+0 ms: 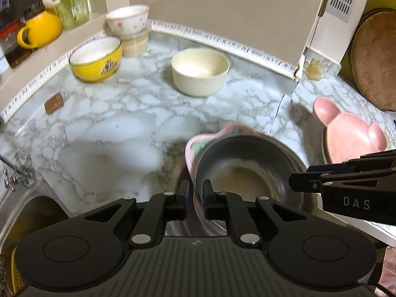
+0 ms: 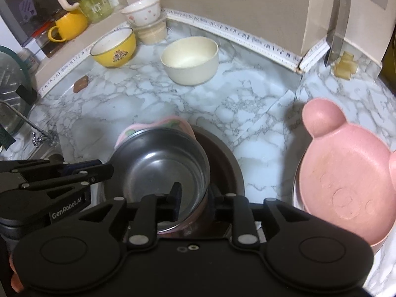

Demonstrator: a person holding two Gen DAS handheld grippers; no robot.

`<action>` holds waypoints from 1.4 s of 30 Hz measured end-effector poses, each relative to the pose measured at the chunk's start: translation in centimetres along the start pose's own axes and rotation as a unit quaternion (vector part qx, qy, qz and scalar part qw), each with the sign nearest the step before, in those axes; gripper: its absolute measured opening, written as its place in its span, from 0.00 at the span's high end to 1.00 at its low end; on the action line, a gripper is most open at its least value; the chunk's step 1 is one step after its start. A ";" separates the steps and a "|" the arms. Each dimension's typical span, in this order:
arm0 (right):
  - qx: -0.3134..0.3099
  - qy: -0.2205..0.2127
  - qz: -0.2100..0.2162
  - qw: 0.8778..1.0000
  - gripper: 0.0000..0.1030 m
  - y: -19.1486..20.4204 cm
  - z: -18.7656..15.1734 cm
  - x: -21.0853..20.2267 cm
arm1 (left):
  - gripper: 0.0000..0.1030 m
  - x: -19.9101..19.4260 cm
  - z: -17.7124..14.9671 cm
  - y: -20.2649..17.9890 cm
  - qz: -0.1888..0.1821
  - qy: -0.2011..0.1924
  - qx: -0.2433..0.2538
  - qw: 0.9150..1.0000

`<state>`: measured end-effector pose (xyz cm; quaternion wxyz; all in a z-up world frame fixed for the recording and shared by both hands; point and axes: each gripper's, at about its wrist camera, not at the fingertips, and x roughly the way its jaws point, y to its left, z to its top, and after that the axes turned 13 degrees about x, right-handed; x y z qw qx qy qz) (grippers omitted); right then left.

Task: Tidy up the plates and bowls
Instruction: 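Lower the pink-handled pot into the steel bowl and open both tools, then move both open tools to the rim of the cream bowl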

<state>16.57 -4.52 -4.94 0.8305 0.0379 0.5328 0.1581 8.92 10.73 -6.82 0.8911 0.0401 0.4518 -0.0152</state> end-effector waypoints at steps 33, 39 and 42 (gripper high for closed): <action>-0.021 -0.136 0.028 0.990 0.01 -0.2 6.9 -4.4 | 0.25 -2.5 7.4 3.3 0.001 -0.124 -0.035 0.992; -0.007 -0.139 0.030 0.990 0.00 -0.9 8.5 -3.1 | 0.25 -0.3 9.1 4.8 0.005 -0.107 -0.051 0.993; 0.002 -0.136 0.022 0.991 0.00 -1.0 9.4 -2.1 | 0.25 1.3 10.1 5.4 0.016 -0.096 -0.052 0.994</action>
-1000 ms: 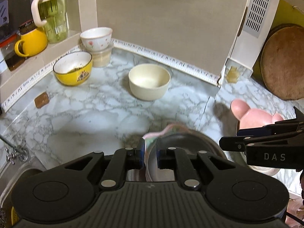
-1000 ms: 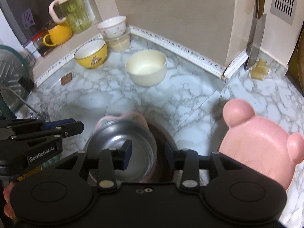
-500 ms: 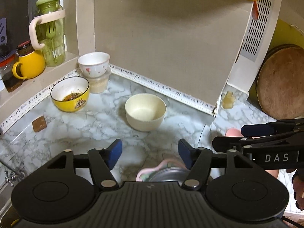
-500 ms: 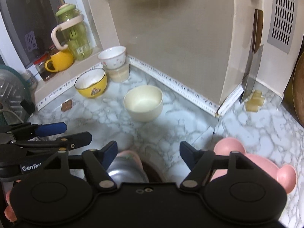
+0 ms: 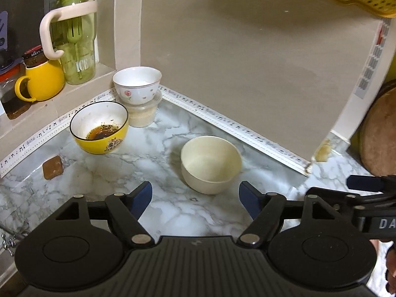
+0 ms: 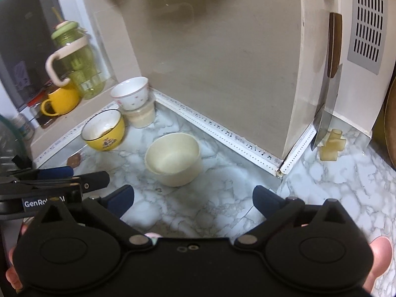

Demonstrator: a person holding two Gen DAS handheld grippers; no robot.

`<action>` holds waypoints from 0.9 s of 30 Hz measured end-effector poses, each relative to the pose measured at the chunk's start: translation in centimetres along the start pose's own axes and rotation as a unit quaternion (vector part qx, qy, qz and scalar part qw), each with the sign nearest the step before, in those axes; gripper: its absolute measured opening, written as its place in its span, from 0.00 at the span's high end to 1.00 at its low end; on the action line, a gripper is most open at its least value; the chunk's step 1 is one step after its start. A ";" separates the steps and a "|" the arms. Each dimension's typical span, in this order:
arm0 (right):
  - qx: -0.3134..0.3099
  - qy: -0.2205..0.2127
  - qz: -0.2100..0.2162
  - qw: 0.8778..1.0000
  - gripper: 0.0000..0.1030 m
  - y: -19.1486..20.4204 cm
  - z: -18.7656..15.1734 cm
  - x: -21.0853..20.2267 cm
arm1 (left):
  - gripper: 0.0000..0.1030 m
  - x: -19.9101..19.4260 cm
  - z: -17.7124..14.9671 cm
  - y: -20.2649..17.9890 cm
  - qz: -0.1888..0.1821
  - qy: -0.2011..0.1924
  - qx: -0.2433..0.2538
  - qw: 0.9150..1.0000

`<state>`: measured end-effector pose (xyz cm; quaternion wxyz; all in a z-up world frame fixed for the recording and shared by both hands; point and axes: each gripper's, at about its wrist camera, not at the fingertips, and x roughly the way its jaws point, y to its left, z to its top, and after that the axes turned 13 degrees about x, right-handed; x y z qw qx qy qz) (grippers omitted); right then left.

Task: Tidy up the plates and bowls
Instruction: 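Move both open tools to the rim of the cream bowl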

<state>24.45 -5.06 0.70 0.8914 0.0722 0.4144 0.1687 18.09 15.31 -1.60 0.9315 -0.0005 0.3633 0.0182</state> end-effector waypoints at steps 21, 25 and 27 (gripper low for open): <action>0.054 0.032 -0.060 0.996 0.04 -0.9 3.7 9.3 | 0.25 10.8 3.1 2.1 0.007 0.052 0.006 0.999; 0.061 0.042 -0.063 0.995 0.10 -1.1 4.1 11.0 | 0.25 12.3 3.1 2.2 0.006 0.059 0.007 0.998; 0.063 0.045 -0.063 0.995 0.11 -1.1 4.3 11.8 | 0.25 13.0 3.3 2.4 0.007 0.059 0.004 0.998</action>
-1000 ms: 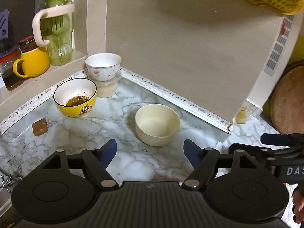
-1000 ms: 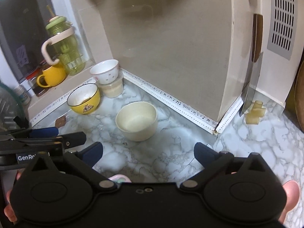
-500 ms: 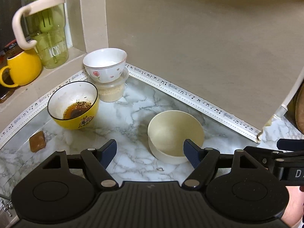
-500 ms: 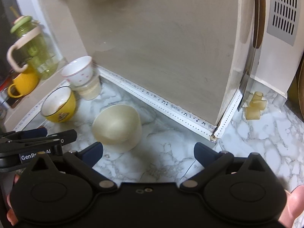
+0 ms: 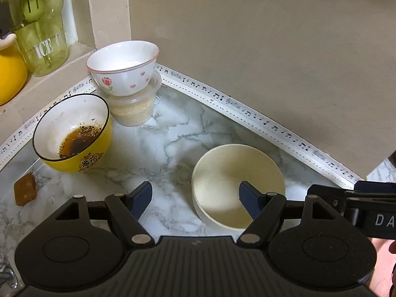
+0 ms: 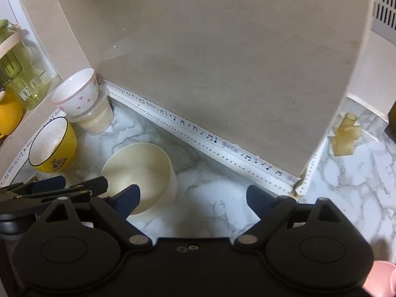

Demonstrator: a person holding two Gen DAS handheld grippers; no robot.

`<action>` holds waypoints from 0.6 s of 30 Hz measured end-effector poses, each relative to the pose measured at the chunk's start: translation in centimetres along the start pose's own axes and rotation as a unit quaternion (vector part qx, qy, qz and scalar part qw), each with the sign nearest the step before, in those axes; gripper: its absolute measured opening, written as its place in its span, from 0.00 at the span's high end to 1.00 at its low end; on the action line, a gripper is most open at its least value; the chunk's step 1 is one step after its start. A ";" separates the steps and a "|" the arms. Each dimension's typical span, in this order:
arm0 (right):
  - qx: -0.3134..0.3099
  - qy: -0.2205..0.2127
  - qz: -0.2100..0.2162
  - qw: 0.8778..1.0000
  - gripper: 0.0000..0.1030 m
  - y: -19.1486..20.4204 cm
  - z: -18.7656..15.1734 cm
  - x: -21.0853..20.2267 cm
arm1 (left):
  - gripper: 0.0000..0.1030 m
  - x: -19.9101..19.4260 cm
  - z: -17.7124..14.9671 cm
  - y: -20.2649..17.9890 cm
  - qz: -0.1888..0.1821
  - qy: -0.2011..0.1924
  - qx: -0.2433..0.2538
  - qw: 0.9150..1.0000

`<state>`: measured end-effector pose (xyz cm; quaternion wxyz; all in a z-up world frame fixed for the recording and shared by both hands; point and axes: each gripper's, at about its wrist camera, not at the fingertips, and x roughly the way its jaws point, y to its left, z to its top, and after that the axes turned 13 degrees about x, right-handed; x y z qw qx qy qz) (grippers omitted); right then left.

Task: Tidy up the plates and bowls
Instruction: 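Move both open tools to the rim of the cream bowl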

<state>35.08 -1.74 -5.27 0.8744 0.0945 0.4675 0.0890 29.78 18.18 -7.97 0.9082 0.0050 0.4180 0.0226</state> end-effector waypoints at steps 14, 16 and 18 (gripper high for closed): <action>0.003 0.035 -0.005 0.999 0.39 1.6 0.4 4.7 | 0.27 3.7 0.4 1.2 0.011 0.031 -0.018 0.999; 0.002 0.040 -0.003 0.999 0.43 1.8 0.4 5.1 | 0.30 3.9 0.5 1.2 0.012 0.034 -0.018 0.999; 0.000 0.042 -0.004 0.999 0.45 2.0 0.4 5.4 | 0.36 4.1 0.5 1.4 0.008 0.038 -0.022 0.999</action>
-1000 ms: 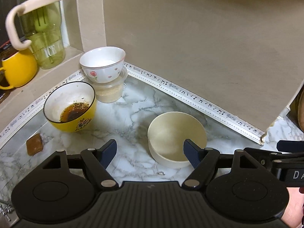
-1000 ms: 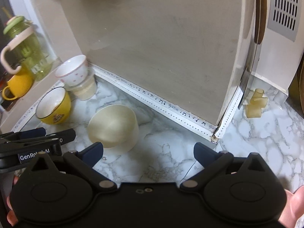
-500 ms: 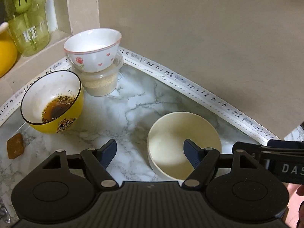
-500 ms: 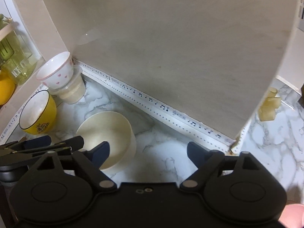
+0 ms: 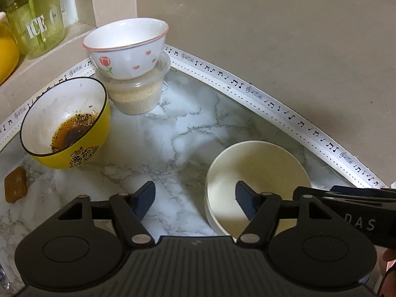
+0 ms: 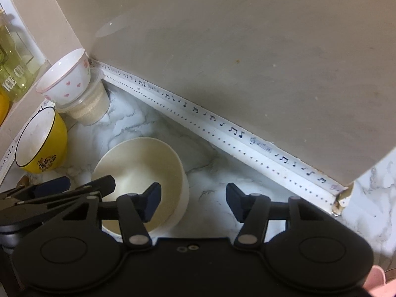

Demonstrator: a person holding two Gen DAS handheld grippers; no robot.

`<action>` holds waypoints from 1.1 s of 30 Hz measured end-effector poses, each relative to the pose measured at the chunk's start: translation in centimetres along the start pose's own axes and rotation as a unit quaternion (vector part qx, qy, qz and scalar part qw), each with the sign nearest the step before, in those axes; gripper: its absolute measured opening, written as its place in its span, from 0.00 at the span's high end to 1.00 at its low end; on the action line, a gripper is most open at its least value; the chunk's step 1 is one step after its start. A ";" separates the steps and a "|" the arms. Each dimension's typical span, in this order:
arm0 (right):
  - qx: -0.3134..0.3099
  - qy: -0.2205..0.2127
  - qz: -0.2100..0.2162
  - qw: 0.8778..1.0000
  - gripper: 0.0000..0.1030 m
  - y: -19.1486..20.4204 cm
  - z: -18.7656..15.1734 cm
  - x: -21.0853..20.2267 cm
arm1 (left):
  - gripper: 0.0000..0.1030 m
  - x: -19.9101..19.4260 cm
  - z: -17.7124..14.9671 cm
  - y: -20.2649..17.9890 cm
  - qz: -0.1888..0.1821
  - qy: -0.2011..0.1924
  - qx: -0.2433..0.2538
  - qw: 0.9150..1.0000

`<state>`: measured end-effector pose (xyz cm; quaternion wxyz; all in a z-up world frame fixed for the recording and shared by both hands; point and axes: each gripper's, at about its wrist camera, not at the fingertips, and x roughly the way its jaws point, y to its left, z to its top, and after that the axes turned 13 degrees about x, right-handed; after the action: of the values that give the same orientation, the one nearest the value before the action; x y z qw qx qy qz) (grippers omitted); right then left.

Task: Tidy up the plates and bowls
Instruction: 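Move both open tools to the rim of the cream bowl, then close both tools on the cream bowl rim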

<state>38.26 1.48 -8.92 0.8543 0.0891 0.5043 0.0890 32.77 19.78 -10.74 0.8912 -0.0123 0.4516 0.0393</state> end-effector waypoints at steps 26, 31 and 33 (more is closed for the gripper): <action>-0.002 0.025 0.016 1.000 0.90 0.4 -0.2 0.9 | 0.95 0.3 0.1 -0.4 -0.030 0.022 -0.006 0.999; 0.003 0.028 0.016 0.999 0.91 0.2 -0.5 0.1 | 0.95 -0.8 -0.1 -1.0 -0.029 0.021 -0.001 0.999; 0.005 0.030 0.015 0.999 0.91 0.0 -0.7 -0.5 | 0.95 -1.5 -0.4 -1.2 -0.029 0.020 0.000 0.999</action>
<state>37.41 1.44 -8.85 0.8371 0.0982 0.5284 0.1023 31.66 18.49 -9.82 0.8829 -0.0257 0.4686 0.0130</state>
